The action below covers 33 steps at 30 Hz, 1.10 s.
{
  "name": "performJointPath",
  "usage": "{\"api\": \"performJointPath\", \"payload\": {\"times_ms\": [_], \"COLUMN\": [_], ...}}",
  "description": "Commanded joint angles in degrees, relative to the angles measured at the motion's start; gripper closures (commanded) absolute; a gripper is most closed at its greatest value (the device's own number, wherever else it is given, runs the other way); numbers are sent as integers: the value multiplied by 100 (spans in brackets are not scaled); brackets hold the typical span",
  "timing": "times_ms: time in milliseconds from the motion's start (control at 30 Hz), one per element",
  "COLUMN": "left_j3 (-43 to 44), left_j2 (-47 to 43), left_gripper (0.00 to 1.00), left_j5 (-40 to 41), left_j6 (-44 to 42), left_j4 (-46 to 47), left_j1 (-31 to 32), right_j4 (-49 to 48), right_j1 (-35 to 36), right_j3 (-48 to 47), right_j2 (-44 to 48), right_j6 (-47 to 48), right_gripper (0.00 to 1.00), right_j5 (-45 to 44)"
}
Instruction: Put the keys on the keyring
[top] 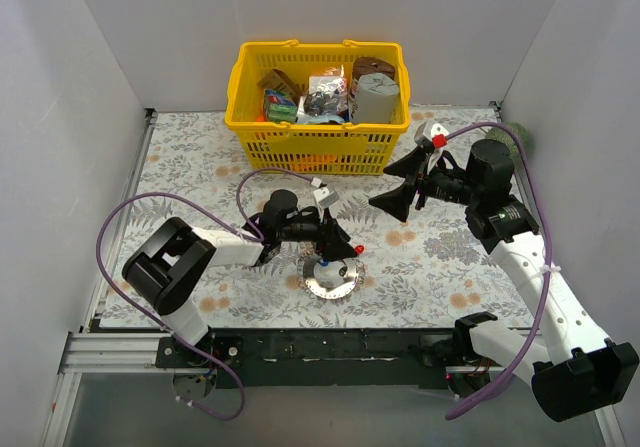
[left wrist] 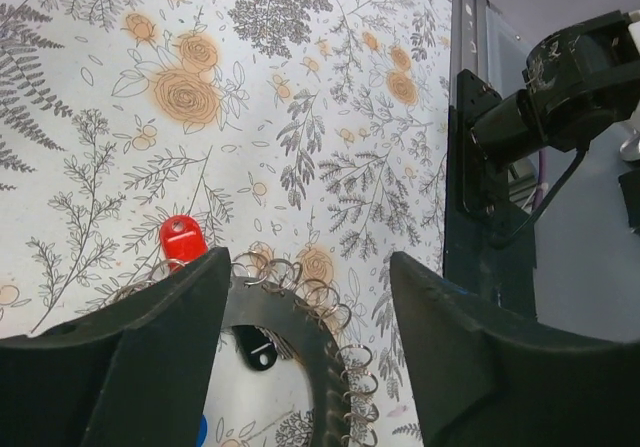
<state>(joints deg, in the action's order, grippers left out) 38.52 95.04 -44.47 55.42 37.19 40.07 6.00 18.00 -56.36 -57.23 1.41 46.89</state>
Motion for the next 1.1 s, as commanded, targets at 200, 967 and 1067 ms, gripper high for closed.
{"api": "performJointPath", "payload": {"times_ms": [200, 967, 1067], "left_j3": [-82, -793, -1065], "left_j2": [-548, -1611, -1936], "left_gripper": [2, 2, 2], "left_j5": [474, 965, 1150], "left_j6": [-66, 48, 310], "left_j4": [-19, 263, 227], "left_j1": [-8, -228, -394], "right_j4": [-213, -231, -213], "right_j1": [-33, -25, -33], "right_j3": [-51, -33, 2], "right_j2": [37, -7, 10], "right_j6": [-97, -97, -97], "right_gripper": [5, 5, 5], "right_j5": [145, 189, 189]}}
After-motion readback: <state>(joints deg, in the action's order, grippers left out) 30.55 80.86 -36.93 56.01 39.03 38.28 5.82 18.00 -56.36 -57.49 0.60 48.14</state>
